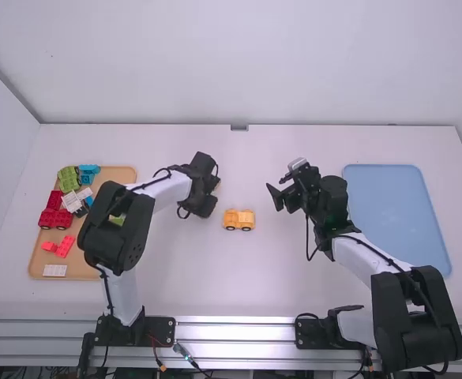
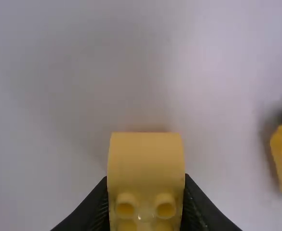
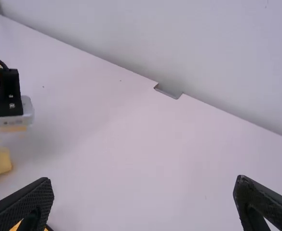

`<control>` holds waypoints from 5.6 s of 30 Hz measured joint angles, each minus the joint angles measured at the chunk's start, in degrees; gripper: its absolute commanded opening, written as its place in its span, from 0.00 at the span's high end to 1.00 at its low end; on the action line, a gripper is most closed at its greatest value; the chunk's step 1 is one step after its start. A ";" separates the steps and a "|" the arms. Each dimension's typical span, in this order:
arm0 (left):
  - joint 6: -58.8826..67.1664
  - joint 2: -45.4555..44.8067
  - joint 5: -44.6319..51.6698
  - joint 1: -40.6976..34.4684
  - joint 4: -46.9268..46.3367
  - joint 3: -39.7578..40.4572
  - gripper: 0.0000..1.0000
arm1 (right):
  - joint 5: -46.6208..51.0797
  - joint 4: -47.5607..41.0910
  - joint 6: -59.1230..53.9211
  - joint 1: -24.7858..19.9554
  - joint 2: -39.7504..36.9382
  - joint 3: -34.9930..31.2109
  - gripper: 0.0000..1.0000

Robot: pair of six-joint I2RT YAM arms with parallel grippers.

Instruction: Assemble lego blocks to make yellow taxi

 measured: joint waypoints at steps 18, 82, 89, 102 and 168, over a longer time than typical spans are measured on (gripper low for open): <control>-62.01 0.00 -1.33 0.02 -8.35 -0.02 0.98 | 0.00 0.04 -0.44 -0.02 -0.02 0.00 0.01; -44.76 0.04 -9.97 0.17 -32.37 34.32 0.01 | 0.00 -0.04 -0.57 0.00 0.00 0.00 0.01; -18.78 0.04 -13.66 0.17 -32.52 34.51 0.01 | 0.00 1.18 -0.59 0.00 0.00 0.00 0.01; 28.74 0.04 -16.98 0.17 -29.55 31.26 0.01 | 0.04 1.33 -0.52 0.00 0.00 0.00 0.01; 65.75 2.62 53.46 22.88 34.53 -21.09 0.21 | -41.13 8.13 -15.56 -5.46 16.20 2.16 0.01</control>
